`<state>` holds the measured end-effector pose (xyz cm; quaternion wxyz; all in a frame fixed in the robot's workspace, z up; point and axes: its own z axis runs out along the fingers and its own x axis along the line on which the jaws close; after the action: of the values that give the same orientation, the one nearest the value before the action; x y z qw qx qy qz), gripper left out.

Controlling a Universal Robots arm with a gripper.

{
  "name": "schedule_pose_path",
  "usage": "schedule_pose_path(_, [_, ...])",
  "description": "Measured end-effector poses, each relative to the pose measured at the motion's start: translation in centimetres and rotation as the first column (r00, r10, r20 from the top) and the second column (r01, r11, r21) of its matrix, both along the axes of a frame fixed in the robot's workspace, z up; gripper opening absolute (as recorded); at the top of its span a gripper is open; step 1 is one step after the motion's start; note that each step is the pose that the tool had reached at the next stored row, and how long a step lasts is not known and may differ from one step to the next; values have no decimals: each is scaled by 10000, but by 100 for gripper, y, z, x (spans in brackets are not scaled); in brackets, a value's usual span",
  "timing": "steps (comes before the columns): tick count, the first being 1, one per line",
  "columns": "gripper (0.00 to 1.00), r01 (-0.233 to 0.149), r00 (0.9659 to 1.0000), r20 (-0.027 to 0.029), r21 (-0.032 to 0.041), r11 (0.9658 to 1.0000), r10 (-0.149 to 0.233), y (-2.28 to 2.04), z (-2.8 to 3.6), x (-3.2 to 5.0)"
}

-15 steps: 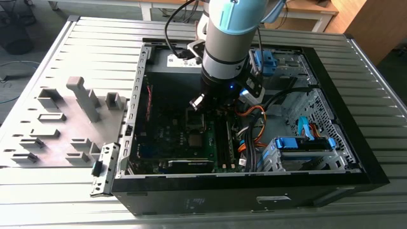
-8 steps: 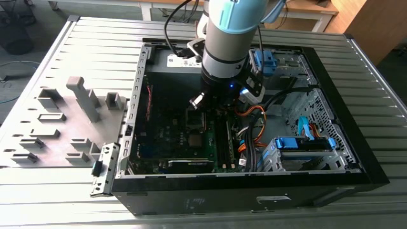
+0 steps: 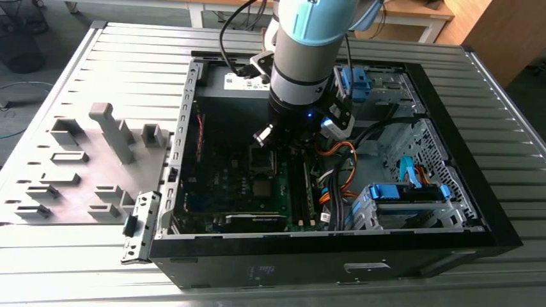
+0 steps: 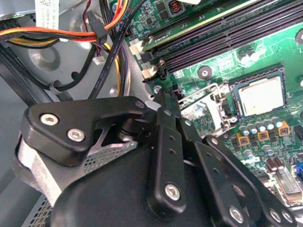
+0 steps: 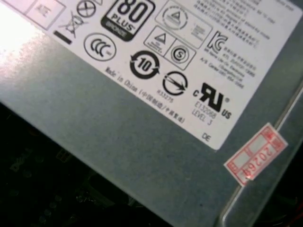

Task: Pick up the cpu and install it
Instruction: 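Close the cpu cover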

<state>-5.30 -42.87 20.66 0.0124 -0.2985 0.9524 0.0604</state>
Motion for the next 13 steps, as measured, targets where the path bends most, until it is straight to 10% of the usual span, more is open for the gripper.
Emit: schedule_pose_path(13, [11,-167,9999,-2,-4,9999,167,0,-25,29])
